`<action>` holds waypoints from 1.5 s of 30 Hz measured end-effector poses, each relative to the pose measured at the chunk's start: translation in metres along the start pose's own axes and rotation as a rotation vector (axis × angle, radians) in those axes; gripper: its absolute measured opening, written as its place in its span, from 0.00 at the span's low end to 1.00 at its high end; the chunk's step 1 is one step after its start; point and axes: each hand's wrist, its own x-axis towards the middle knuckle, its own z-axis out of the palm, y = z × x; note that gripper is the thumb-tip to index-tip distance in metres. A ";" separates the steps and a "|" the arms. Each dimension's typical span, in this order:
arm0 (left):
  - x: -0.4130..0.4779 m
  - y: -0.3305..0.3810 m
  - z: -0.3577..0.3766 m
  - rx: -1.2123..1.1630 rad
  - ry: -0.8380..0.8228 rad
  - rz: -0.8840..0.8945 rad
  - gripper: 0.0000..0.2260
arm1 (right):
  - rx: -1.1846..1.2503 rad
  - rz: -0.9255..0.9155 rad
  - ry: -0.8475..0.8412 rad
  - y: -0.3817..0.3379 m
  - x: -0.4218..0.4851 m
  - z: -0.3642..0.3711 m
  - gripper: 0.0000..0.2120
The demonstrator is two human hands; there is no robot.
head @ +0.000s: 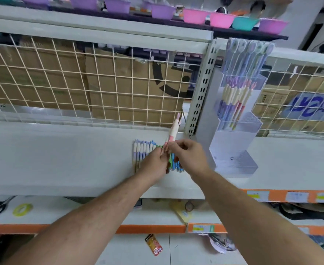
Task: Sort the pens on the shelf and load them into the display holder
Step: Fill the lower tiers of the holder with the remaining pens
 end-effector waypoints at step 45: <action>0.050 0.076 0.189 -0.143 0.007 0.001 0.06 | -0.075 -0.164 0.082 -0.041 0.158 -0.244 0.06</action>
